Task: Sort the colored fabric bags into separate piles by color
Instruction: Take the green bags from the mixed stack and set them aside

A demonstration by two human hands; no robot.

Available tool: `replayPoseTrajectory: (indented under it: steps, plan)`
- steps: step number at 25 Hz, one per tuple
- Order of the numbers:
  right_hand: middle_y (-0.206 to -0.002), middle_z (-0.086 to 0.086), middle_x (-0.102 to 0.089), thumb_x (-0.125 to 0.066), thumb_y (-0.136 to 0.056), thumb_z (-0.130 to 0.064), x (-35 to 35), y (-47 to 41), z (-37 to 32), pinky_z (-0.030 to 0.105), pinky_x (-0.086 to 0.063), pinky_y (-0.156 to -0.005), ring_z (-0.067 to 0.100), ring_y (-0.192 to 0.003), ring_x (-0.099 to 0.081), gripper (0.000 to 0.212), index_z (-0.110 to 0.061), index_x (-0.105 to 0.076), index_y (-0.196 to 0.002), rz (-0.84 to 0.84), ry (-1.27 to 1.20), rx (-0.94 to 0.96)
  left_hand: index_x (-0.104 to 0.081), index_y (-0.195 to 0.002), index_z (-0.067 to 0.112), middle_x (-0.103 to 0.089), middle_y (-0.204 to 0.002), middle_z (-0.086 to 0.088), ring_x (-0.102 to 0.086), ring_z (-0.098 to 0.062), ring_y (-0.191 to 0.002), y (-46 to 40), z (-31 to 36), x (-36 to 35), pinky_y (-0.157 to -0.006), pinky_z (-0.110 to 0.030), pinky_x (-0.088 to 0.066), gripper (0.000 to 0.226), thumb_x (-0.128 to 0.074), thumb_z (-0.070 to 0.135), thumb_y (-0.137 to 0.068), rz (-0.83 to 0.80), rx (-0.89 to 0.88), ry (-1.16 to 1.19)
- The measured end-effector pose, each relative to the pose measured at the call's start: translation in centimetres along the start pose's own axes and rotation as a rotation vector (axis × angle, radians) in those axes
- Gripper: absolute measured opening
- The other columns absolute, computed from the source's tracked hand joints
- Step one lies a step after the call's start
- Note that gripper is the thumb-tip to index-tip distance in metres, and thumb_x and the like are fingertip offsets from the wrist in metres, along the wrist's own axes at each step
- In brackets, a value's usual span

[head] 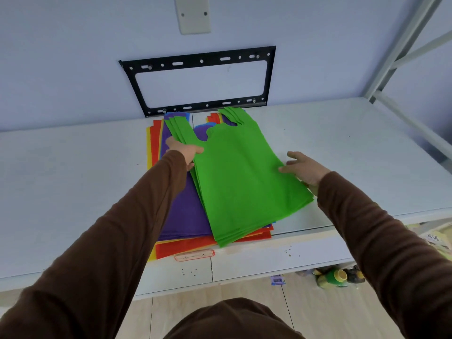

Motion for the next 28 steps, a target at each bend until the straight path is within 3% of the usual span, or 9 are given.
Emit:
replayPoseTrajectory:
  steps: [2,4,9,14,19,21,23,26,28]
  plan:
    - [-0.130,0.015,-0.056,-0.067,-0.088,-0.013,0.5,0.3,0.3,0.037,-0.054,-0.079,0.030,-0.099,-0.060,0.070,-0.022,-0.032,-0.149,-0.019,-0.040,-0.050,-0.013,-0.149,0.012,-0.049,-0.092,-0.008,-0.053,-0.018,-0.073,-0.3,-0.7,0.1,-0.056,-0.028,-0.049,0.090,-0.073,0.014,-0.083,0.016,0.022,-0.008]
    - [-0.120,0.016,-0.064,-0.065,-0.089,-0.006,-0.1,0.6,0.5,0.038,-0.061,-0.071,0.031,-0.085,-0.068,0.072,-0.024,-0.030,-0.150,-0.097,-0.090,-0.052,-0.011,-0.149,0.006,-0.054,-0.120,-0.015,-0.061,-0.026,-0.093,-0.4,-1.1,0.5,-0.072,-0.037,-0.055,0.092,-0.074,0.019,-0.083,0.018,0.033,-0.092]
    - [-0.132,0.013,-0.057,-0.058,-0.090,0.005,-2.2,0.8,1.1,0.051,-0.055,-0.090,0.038,-0.104,-0.066,0.083,-0.035,-0.021,-0.152,-0.174,0.006,0.047,-0.020,-0.145,0.007,-0.050,-0.136,-0.018,-0.058,-0.036,-0.114,-0.1,-0.3,0.3,-0.097,-0.043,-0.050,0.086,-0.076,0.023,-0.081,0.008,-0.181,-0.359]
    - [-0.132,0.008,-0.059,-0.057,-0.090,0.007,-2.5,0.8,1.7,0.053,-0.052,-0.095,0.035,-0.110,-0.065,0.088,-0.042,-0.019,-0.151,-0.162,-0.057,0.125,-0.019,-0.146,0.034,-0.061,-0.108,-0.002,-0.067,-0.026,-0.086,1.2,-0.7,-0.6,-0.076,-0.042,-0.059,0.083,-0.054,-0.011,-0.086,-0.041,-0.418,-0.261]
    - [-0.138,0.005,-0.057,-0.058,-0.093,-0.002,-2.1,1.4,1.3,0.040,-0.052,-0.098,0.026,-0.111,-0.064,0.063,-0.034,-0.042,-0.144,-0.151,-0.024,0.185,-0.046,-0.141,0.024,-0.049,-0.142,-0.008,-0.058,-0.016,-0.073,1.3,-1.5,-1.9,-0.059,-0.019,-0.052,0.060,-0.045,-0.008,-0.090,-0.161,-0.452,-0.362]
    - [-0.132,0.003,-0.062,-0.056,-0.092,0.003,-2.3,2.4,1.2,0.032,-0.057,-0.088,0.024,-0.104,-0.068,0.059,-0.030,-0.050,-0.140,-0.246,-0.028,0.162,-0.044,-0.145,0.020,-0.041,-0.151,-0.008,-0.060,-0.017,-0.106,0.9,-0.9,-2.1,-0.088,-0.014,-0.048,0.061,-0.054,-0.004,-0.090,-0.192,-0.438,-0.323]
    - [-0.131,0.003,-0.063,-0.052,-0.091,0.010,-1.0,3.0,0.2,0.028,-0.058,-0.084,0.023,-0.101,-0.068,0.060,-0.025,-0.052,-0.139,-0.258,-0.062,0.178,-0.034,-0.150,0.021,-0.035,-0.155,-0.004,-0.045,-0.021,-0.134,1.3,0.9,-3.0,-0.110,-0.032,-0.041,0.076,-0.059,-0.008,-0.084,-0.231,-0.451,-0.201]
    - [-0.130,0.007,-0.064,-0.049,-0.089,0.014,5.1,3.2,-3.0,0.028,-0.056,-0.089,0.022,-0.104,-0.066,0.060,-0.019,-0.052,-0.139,-0.125,-0.210,0.272,-0.019,-0.154,0.021,-0.026,-0.148,0.013,-0.035,-0.007,-0.132,3.9,6.7,-6.9,-0.091,-0.001,-0.041,0.087,-0.058,-0.012,-0.083,-0.273,-0.559,-0.111]
    - [-0.128,0.008,-0.064,-0.049,-0.088,0.015,10.5,3.0,-5.1,0.028,-0.057,-0.087,0.021,-0.101,-0.066,0.061,-0.017,-0.051,-0.140,-0.034,-0.212,0.332,-0.013,-0.155,0.021,-0.031,-0.150,0.008,-0.041,-0.007,-0.125,5.1,11.6,-11.0,-0.082,-0.002,-0.044,0.092,-0.058,-0.014,-0.083,-0.303,-0.625,-0.086]
Point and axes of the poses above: each hand's wrist, its own y-axis away from the middle knuckle, its own x-axis out of the back of the hand, z = x × y, the point moved 9 cm from there along -y, towards the middle knuckle
